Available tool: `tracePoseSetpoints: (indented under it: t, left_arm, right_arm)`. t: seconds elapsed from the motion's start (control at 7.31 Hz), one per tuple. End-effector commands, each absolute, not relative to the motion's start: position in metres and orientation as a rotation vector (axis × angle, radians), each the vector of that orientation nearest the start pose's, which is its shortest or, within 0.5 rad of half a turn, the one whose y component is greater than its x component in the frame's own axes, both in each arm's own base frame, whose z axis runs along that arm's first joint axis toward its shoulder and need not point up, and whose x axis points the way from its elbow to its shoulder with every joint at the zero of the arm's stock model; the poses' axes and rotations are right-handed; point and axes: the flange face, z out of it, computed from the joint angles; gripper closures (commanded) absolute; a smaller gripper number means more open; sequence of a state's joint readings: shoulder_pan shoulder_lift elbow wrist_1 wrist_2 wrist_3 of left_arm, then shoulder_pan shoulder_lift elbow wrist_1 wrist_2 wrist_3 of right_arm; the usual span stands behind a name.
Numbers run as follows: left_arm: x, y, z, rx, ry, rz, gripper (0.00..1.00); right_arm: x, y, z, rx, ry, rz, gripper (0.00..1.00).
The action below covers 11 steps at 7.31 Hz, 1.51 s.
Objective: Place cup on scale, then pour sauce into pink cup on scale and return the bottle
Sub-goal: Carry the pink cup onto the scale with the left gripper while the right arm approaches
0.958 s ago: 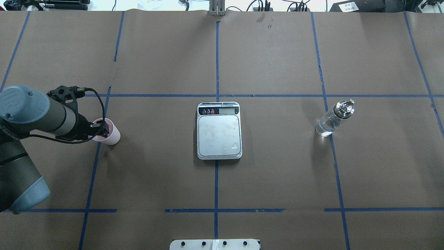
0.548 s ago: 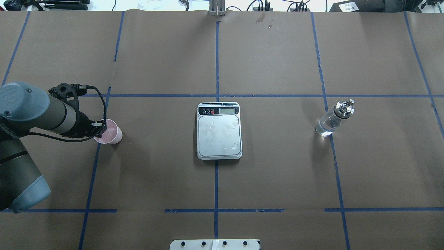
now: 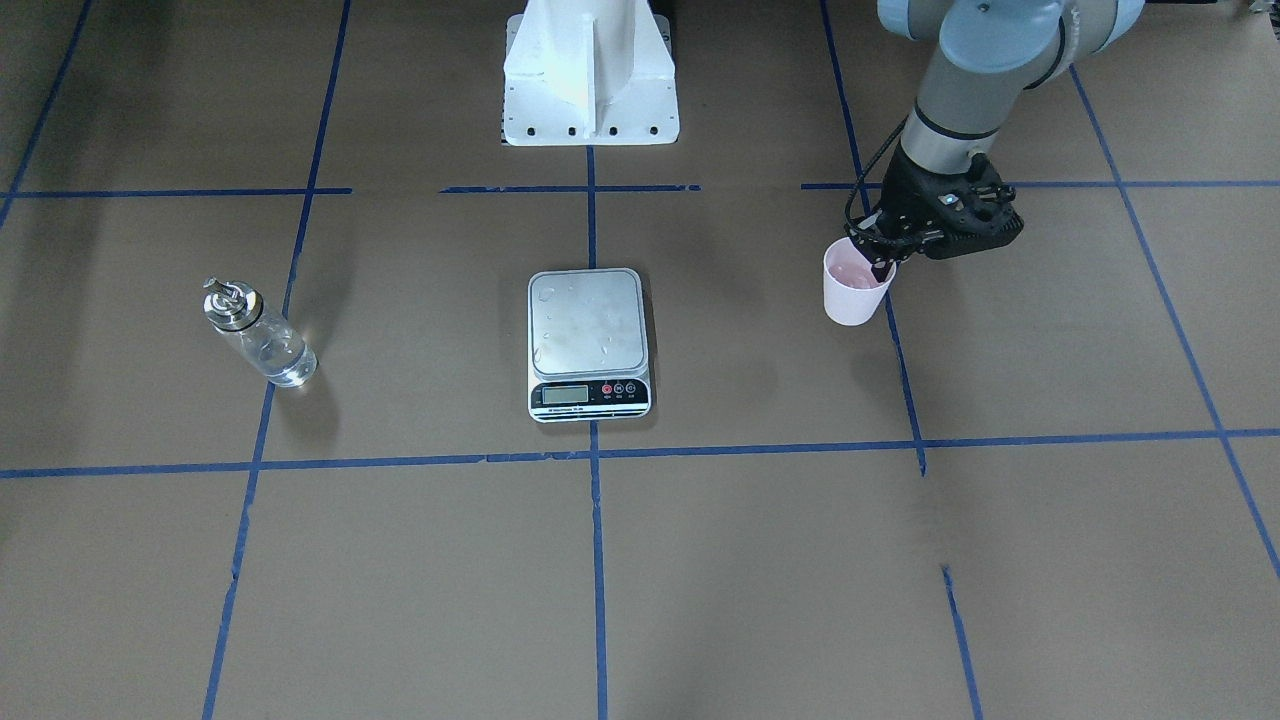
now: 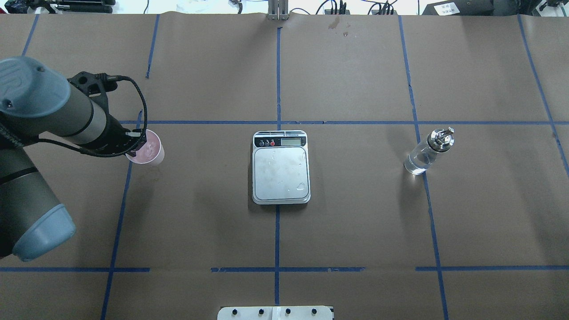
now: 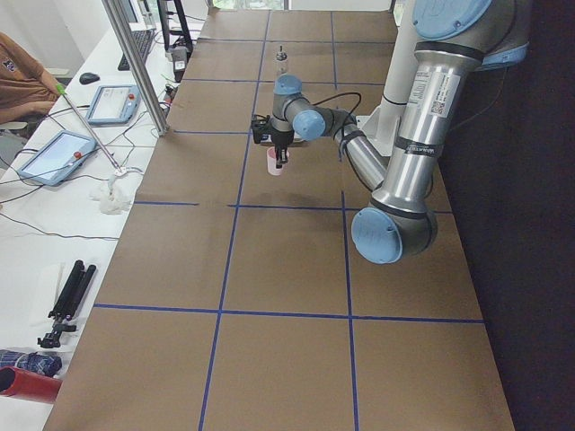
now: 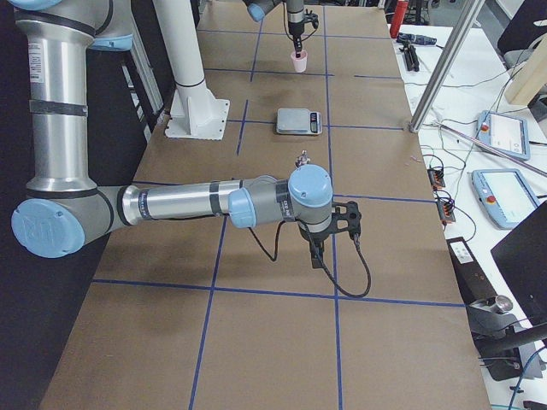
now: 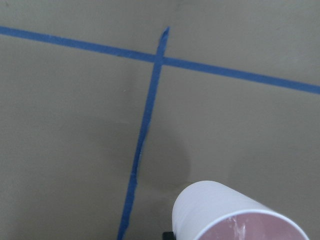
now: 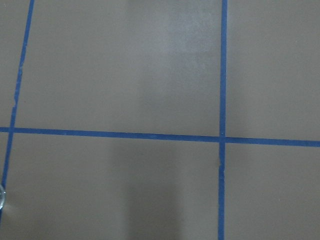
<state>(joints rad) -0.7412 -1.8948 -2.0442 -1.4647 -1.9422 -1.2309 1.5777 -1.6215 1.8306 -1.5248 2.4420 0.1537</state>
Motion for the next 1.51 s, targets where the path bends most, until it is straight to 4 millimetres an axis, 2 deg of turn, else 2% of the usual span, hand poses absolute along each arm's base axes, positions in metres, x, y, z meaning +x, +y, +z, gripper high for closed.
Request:
tracePoseSetpoints:
  t: [0.0, 0.14, 0.41, 0.55, 0.82, 0.96, 1.23, 1.37]
  left_arm:
    - [0.333, -0.447, 0.259, 0.032, 0.795, -0.256, 1.0]
    - [0.335, -0.45, 0.246, 0.029, 0.819, -0.25, 1.0]
    - [0.344, -0.45, 0.224, -0.017, 0.847, -0.225, 1.0]
    - [0.348, -0.449, 0.208, -0.037, 0.862, -0.212, 1.0]
    - [0.374, -0.465, 0.185, -0.088, 0.881, -0.2, 1.0]
    - [0.382, -0.472, 0.179, -0.091, 0.88, -0.205, 1.0]
    - [0.395, -0.484, 0.169, -0.101, 0.877, -0.219, 1.0]
    - [0.413, -0.496, 0.156, -0.118, 0.871, -0.235, 1.0]
  right_arm:
    - [0.043, -0.442, 0.448, 0.109, -0.876, 0.044, 0.0]
    - [0.036, -0.421, 0.409, 0.097, -0.881, 0.06, 0.0]
    - [-0.01, -0.391, 0.349, 0.081, -0.885, 0.103, 0.0]
    - [-0.033, -0.384, 0.334, 0.097, -0.843, 0.109, 0.0]
    - [-0.066, -0.382, 0.308, 0.201, -0.928, 0.182, 0.01]
    - [-0.095, -0.378, 0.304, 0.253, -0.918, 0.163, 0.01]
    - [-0.178, -0.356, 0.292, 0.324, -0.893, 0.227, 0.0]
    - [-0.205, -0.345, 0.291, 0.362, -0.863, 0.221, 0.0]
